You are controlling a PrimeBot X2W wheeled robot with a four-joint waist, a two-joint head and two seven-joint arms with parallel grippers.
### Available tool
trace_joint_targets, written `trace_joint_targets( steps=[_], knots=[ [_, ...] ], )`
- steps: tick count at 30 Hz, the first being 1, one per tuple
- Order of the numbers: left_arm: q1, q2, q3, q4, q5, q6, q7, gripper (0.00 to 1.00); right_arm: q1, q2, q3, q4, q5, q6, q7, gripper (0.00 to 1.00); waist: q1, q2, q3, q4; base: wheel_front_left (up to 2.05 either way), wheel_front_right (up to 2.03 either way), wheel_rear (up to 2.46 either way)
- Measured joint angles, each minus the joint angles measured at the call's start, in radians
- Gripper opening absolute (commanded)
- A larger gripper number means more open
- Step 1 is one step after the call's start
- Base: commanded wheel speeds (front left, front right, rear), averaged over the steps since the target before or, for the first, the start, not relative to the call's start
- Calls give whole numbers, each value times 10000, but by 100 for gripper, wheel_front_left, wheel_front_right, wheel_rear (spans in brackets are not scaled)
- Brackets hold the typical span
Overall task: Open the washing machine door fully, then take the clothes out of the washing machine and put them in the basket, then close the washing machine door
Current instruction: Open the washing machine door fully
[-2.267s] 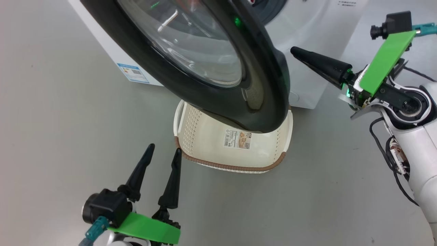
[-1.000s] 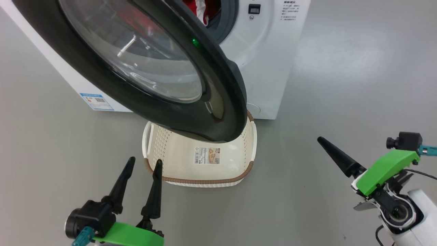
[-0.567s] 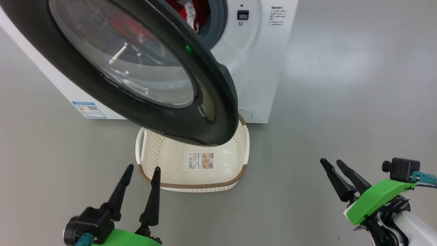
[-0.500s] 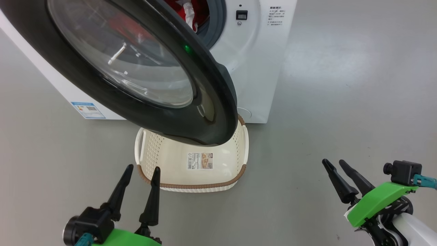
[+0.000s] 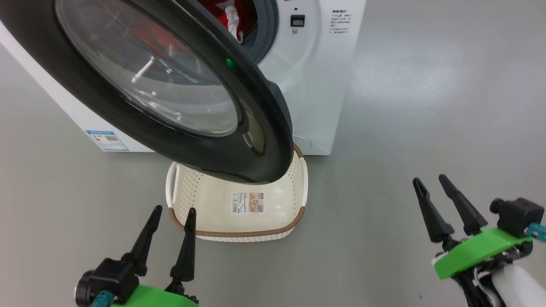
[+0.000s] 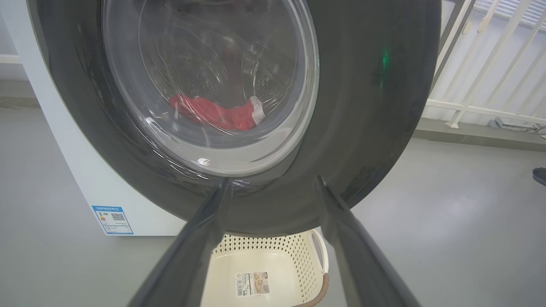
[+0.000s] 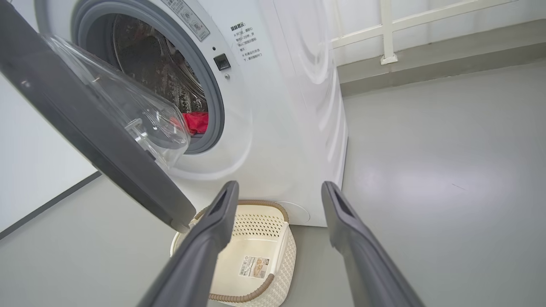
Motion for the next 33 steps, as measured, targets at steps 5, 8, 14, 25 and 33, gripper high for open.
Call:
trace_joint_targets(
  steps=[5, 8, 14, 25, 33],
  knots=[
    [14, 0, 36, 0, 0, 0, 0, 100, 828, 625, -1195, -784, -1664, 0, 0, 100, 0, 0, -9, 18, 0, 0, 0],
    [18, -2, 40, -2, 0, 0, 0, 100, 1112, 1116, -2165, -1356, -2337, 0, -2, 100, 0, 0, 11, 38, 0, 0, 0],
    [19, -2, 69, -12, 0, 0, 0, 100, 1578, 1737, -3087, -2148, -3108, 0, -73, 100, 0, 1, 88, 78, 0, 0, 0],
    [18, 0, 54, -15, 0, 0, 0, 100, 1838, 1883, -3081, -1760, -3653, 0, -71, 100, 0, 0, 174, 154, 0, 0, 0],
    [18, 0, 48, -13, 0, 0, 0, 100, 1996, 1996, -3083, -1705, -3651, 0, -73, 100, 0, 0, 147, 144, 0, 0, 0]
  ],
)
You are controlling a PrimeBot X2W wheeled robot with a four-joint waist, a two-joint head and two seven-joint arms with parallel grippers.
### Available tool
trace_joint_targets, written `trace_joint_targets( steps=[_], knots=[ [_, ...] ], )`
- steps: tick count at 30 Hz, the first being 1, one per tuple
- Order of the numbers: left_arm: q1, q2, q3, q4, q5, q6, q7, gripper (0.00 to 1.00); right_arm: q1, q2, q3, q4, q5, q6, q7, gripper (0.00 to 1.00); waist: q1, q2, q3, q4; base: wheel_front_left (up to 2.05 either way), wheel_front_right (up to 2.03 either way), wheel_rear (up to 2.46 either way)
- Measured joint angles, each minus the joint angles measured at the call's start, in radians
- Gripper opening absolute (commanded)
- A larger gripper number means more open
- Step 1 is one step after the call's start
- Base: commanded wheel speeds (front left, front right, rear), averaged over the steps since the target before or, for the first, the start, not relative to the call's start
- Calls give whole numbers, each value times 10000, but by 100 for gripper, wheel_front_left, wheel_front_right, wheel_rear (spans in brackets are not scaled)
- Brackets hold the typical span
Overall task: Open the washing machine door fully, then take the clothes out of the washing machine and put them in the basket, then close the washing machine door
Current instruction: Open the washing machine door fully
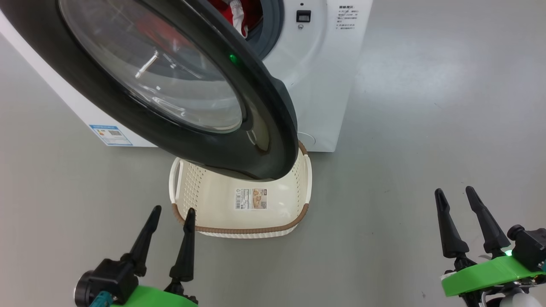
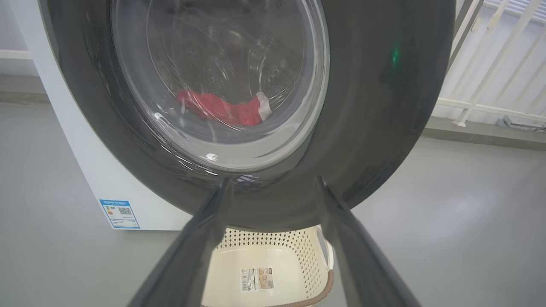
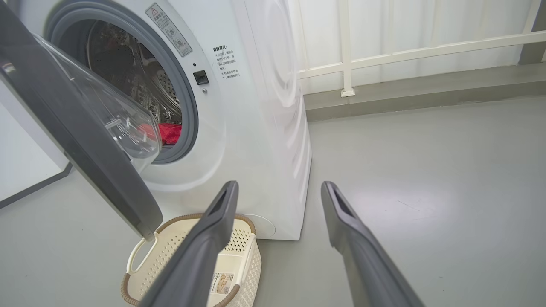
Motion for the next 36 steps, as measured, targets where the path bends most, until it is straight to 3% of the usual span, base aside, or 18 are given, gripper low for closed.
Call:
trace_joint_targets(
  steps=[11, 12, 14, 15, 27, 36],
  knots=[
    [-1, 0, -105, 0, 0, 0, 0, 100, -27, -6, 79, 63, 176, 0, 0, 100, 0, 0, -17, 58, 0, 0, 0],
    [-1, 0, -123, 0, -2, 2, 0, 100, -38, 4, 132, 25, 362, 0, 0, 78, 0, 0, -16, 69, 0, 0, 0],
    [-1, 0, -157, 0, -2, 2, 0, 100, -151, 2, 282, -98, 823, 0, 0, 15, 0, 0, -8, 85, 0, 0, 0],
    [-2, -2, -178, 0, -2, 2, 0, 100, -273, -2, 364, -134, 1016, 0, 0, 0, -1, 0, -3, 93, 0, 0, 0],
    [-6, 0, -293, 2, -2, 2, 0, 100, -2420, -443, 1375, -537, 3273, 0, 0, 0, 0, 0, 19, 243, 0, 0, 0],
    [-27, 0, -616, -10, -79, 2, 0, 100, -4337, -1229, 2732, -176, 5254, 0, -2, 0, 0, 0, 146, 635, 0, 0, 0]
  ],
)
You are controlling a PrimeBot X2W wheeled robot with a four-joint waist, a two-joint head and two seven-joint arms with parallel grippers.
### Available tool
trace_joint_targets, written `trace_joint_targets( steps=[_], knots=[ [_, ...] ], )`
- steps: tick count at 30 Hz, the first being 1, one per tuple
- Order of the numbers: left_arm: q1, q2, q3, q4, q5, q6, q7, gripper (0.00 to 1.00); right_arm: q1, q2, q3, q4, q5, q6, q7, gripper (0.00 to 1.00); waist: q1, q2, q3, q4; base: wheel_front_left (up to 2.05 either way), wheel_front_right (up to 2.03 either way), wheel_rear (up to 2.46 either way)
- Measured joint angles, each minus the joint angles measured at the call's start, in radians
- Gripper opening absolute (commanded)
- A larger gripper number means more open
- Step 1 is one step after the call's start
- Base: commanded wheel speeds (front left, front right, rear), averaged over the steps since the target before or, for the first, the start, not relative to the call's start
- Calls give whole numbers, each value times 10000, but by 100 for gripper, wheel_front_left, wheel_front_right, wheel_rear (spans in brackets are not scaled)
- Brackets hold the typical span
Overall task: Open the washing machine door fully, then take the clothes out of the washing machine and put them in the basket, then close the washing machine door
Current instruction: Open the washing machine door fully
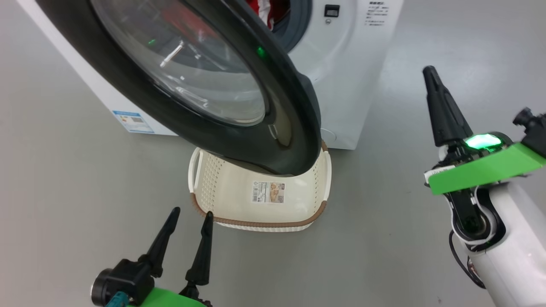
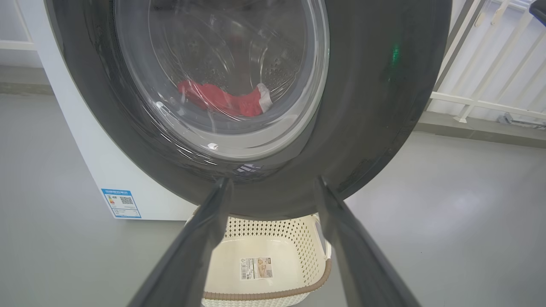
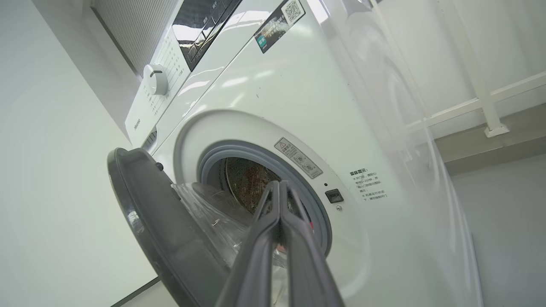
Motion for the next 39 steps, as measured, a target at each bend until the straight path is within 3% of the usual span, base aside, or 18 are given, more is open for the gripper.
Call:
trace_joint_targets(
  steps=[7, 13, 17, 24, 30, 39],
  knots=[
    [-24, 4, -336, -44, -165, 17, 0, 100, -1241, -917, 1942, 454, 2010, 0, 63, 0, 0, 0, 183, 399, 0, 0, 0],
    [-49, 4, -610, -56, -276, 48, 0, 100, -2105, -1561, 3087, 554, 4054, 0, 888, 0, 0, 0, 378, 641, 0, 0, 0],
    [-154, 8, -711, -86, -320, 115, 0, 100, -2540, -1870, 3269, 527, 5352, 0, 1843, 0, 0, 0, 530, 759, 0, 0, 0],
    [-427, 2, -947, -132, -525, 117, 0, 100, -3131, -2138, 3390, 654, 6615, -2, 3628, 0, 0, 0, 776, 973, 0, 0, 0],
    [-441, 4, -1018, -148, -663, 221, 0, 100, -3236, -2130, 3298, 844, 7269, -2, 5020, 0, 0, 0, 846, 1212, 0, 0, 0],
    [-436, 2, -1208, -307, -721, 293, 0, 100, -3150, -2025, 2869, 1210, 7323, -2, 5975, 0, 0, 1, 765, 1556, 0, 0, 0]
  ],
)
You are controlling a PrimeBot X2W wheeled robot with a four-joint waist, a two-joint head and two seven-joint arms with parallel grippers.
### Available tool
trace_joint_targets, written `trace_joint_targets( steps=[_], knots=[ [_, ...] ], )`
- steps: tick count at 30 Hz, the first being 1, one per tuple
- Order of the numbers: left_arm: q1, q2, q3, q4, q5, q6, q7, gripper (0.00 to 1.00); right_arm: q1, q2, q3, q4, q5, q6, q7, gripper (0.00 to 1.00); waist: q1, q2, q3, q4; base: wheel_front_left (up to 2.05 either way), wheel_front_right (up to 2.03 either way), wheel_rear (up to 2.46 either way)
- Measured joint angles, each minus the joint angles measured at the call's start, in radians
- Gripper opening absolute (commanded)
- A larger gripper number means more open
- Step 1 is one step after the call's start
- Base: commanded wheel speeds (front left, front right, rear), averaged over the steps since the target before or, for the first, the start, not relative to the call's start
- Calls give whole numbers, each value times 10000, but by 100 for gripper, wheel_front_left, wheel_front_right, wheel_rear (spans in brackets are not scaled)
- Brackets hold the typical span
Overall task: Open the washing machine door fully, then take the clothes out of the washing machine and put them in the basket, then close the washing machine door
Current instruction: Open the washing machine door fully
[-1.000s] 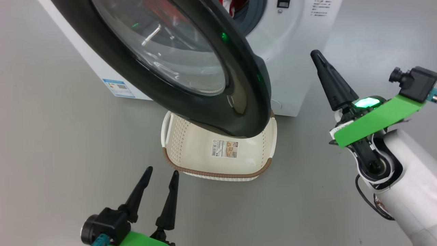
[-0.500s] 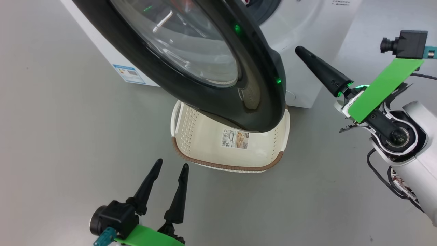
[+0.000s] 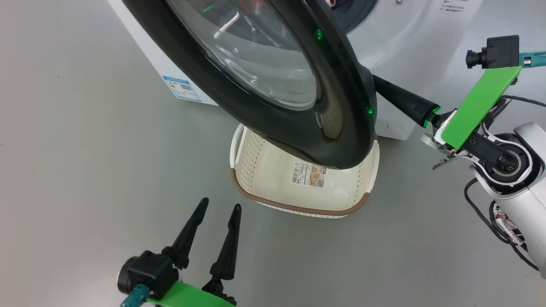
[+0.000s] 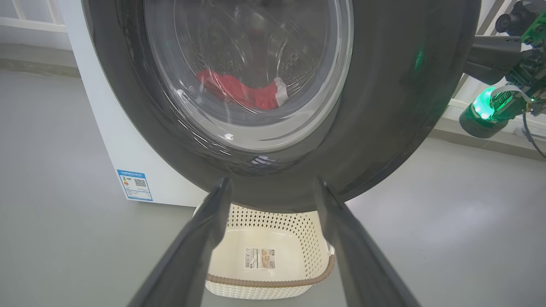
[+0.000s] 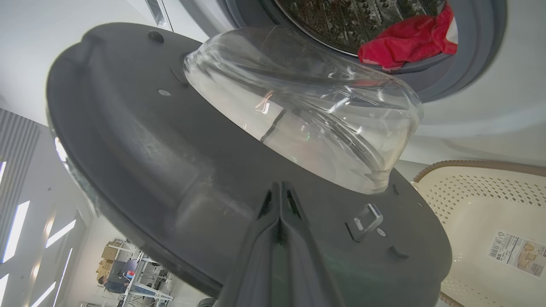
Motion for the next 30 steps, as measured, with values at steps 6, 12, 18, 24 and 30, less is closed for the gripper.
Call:
trace_joint_targets(
  steps=[6, 12, 18, 24, 30],
  knots=[
    [7, 0, -75, -56, -61, 31, 0, 100, 102, 165, -238, 138, -75, 0, 316, 0, -1, 0, -79, 239, 0, 0, 0],
    [72, 0, -98, -81, -79, 98, 0, 100, 404, 291, -464, 153, -150, -2, 556, 0, -1, 0, -236, 448, 0, 0, 0],
    [321, 4, -121, -119, -100, 173, 0, 100, 870, 533, -539, 79, -257, 0, 738, 0, 0, 0, -491, 652, 0, 0, 0],
    [480, 8, -217, -128, -100, 176, 0, 100, 1344, 825, -631, -6, -324, 0, 999, 0, 0, 0, -725, 938, 0, 0, 0],
    [546, 8, -301, -159, -121, 267, 0, 100, 1736, 1080, -573, -102, -430, -2, 1181, 0, 0, 0, -884, 1217, 0, 0, 0]
  ],
)
